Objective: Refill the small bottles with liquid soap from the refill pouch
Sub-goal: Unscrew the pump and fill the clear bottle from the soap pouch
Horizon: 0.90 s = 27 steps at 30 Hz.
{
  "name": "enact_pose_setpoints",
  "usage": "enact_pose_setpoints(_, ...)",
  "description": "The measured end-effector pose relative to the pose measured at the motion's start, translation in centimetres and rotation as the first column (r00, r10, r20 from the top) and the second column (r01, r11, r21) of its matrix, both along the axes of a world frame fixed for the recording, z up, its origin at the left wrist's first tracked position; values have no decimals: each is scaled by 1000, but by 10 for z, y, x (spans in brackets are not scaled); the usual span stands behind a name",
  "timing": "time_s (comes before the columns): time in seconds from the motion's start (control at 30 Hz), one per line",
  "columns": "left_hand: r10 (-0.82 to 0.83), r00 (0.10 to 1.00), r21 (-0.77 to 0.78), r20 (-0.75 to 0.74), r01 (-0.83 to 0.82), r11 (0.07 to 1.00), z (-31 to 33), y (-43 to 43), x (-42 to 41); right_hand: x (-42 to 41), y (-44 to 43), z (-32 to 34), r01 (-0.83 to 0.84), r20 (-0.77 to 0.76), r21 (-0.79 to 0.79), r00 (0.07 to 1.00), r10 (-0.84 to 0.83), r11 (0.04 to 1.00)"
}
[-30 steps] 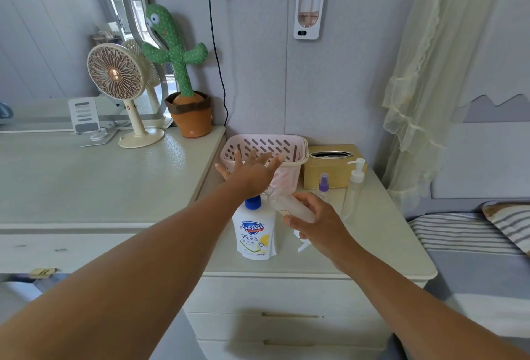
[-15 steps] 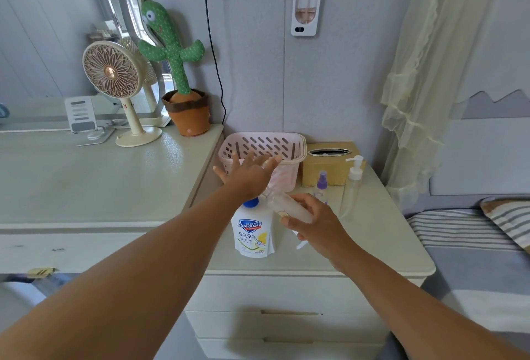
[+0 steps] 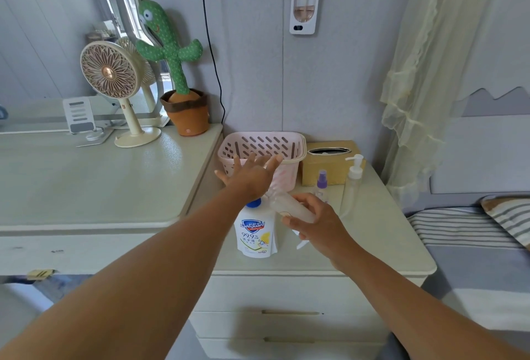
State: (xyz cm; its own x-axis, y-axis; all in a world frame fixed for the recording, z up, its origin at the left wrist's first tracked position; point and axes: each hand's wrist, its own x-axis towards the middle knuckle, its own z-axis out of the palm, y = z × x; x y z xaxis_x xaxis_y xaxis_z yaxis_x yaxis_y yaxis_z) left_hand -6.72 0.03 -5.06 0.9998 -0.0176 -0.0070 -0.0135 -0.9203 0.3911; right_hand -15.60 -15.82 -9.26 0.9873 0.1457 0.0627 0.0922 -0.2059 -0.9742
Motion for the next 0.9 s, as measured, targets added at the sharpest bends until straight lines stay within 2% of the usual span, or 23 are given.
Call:
enact_pose_setpoints(0.13, -45, 998, 31, 37, 44, 999, -2, 8, 21, 1, 0, 8, -9, -5, 20, 1000, 9, 1000)
enact_pose_setpoints(0.23, -42, 999, 39, 0, 42, 998, 5, 5, 13, 1, -2, 11, -13, -6, 26, 1000, 13, 1000)
enact_pose_setpoints(0.5, 16, 1000, 37, -5, -15, 999, 2, -4, -5, 0, -2, 2, -12, 1, -7, 1000, 12, 1000)
enact_pose_setpoints(0.73, -51, 999, 43, 16, 51, 998, 5, 2, 11, 3, -5, 11, -31, 11, 7, 999, 30, 1000)
enact_pose_setpoints(0.9, 8, 1000, 7, -10, -8, 1000, 8, -2, -1, 5, -5, 10, -33, 28, -4, 999, 33, 999)
